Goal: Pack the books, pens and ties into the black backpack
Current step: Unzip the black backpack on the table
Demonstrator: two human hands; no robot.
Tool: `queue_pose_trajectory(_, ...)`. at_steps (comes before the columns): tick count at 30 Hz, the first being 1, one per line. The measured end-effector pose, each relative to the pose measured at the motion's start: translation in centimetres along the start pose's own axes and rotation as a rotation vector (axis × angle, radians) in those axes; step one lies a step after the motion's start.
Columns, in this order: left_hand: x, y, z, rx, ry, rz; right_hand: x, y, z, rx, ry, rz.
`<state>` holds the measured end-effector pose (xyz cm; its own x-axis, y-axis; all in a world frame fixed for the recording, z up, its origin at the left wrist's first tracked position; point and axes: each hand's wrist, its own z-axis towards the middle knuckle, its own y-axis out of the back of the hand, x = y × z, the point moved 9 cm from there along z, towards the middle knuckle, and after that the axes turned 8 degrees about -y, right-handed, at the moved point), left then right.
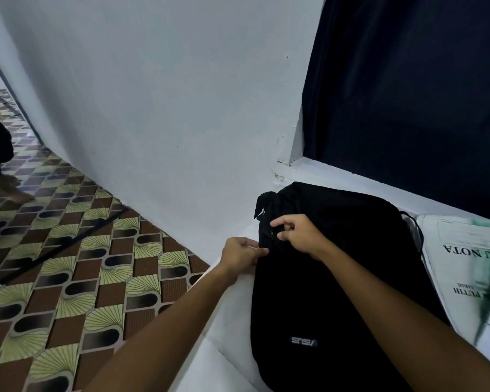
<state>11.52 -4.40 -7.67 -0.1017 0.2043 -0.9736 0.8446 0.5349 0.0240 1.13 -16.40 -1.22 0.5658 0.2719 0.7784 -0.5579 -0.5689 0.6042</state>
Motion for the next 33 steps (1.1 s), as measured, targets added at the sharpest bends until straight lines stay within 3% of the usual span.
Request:
queue_pose_trajectory(5, 0.7, -0.3, 0.4, 0.021, 0.053, -0.113, 0.5, -0.7, -0.6, 0.027, -0.005, -0.118)
queue_pose_trajectory(9, 0.2, -0.5, -0.1, 0.05, 0.042, -0.17, 1.2, -0.9, -0.7, -0.08, -0.04, -0.126)
queue_pose_trajectory(13, 0.0, -0.6, -0.2, 0.069, 0.024, -0.198, 2.1, -0.8, -1.0, -0.21, -0.029, -0.416)
queue_pose_trajectory(17, -0.1, -0.5, -0.3, 0.081, 0.018, -0.204, 3.1, -0.9, -1.6, -0.305, 0.012, -0.482)
queue_pose_trajectory(20, -0.4, -0.4, -0.2, 0.081, 0.016, -0.186, 3.0, -0.9, -1.9, -0.357, 0.033, -0.41)
queue_pose_trajectory(24, -0.5, -0.2, -0.1, 0.045, 0.075, -0.146, 2.1, -0.4, -1.6, -0.315, 0.011, -0.049)
queue_pose_trajectory(27, -0.5, -0.5, 0.1, 0.054, 0.156, -0.112, 2.6, -0.8, -2.1, -0.178, 0.154, -0.055)
queue_pose_trajectory(30, -0.9, -0.6, 0.8, 0.033, 0.17, -0.015, 3.2, -1.0, -3.9, -0.202, 0.382, -0.211)
queue_pose_trajectory(33, -1.6, -0.7, 1.6, -0.012, 0.127, 0.044, 3.5, -1.9, -6.2, -0.206, 0.484, -0.349)
